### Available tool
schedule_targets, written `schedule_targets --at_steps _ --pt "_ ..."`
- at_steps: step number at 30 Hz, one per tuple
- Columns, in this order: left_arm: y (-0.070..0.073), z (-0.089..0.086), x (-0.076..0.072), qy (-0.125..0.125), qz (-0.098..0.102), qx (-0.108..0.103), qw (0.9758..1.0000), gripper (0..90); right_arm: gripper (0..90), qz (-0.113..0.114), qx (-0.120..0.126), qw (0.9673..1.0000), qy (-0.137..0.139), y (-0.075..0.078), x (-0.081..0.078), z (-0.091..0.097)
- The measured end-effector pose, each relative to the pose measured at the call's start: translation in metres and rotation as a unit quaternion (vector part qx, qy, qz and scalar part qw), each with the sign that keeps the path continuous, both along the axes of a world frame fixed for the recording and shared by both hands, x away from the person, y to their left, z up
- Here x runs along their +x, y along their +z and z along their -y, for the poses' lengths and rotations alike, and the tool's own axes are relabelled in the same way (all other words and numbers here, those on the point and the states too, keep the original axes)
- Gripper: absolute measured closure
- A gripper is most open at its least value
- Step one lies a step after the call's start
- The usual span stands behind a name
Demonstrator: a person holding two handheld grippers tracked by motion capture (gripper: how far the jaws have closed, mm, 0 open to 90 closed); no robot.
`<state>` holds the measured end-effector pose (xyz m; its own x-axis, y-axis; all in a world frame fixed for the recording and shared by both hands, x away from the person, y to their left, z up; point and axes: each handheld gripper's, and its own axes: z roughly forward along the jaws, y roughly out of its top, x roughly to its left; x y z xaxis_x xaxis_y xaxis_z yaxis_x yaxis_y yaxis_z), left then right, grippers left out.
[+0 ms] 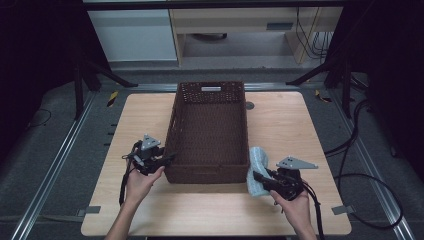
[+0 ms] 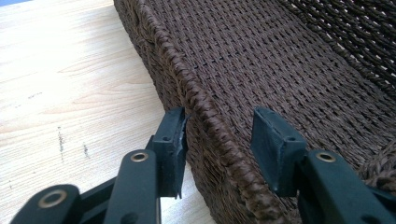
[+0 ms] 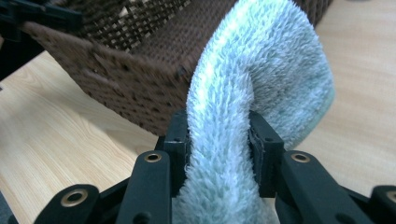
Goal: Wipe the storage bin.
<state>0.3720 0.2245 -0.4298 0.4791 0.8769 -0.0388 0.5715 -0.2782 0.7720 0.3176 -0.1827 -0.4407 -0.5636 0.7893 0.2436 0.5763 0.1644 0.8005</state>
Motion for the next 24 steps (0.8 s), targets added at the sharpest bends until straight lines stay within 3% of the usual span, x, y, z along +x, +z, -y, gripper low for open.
schedule_targets --at_steps 8,10,14,21,24 --pt "0.002 -0.002 -0.002 0.001 0.007 0.000 1.0000 49.9 66.5 -0.049 -0.033 0.9982 -0.001 -0.034 0.006 -0.005" --pt "0.003 -0.003 -0.002 0.001 0.006 0.000 1.0000 49.1 66.5 -0.052 -0.037 0.9980 0.000 -0.038 0.006 -0.007" --pt "0.004 -0.005 -0.003 0.006 0.006 -0.003 1.0000 48.8 66.4 -0.036 -0.028 0.9990 0.001 -0.026 -0.001 -0.005" --pt "0.002 -0.004 -0.002 0.006 0.001 -0.005 1.0000 48.4 66.3 0.018 0.023 0.9996 0.000 0.010 -0.017 0.008" --pt "0.001 -0.003 -0.001 0.006 0.001 -0.005 1.0000 48.5 66.4 0.028 0.025 0.9993 0.003 0.017 -0.021 0.008"
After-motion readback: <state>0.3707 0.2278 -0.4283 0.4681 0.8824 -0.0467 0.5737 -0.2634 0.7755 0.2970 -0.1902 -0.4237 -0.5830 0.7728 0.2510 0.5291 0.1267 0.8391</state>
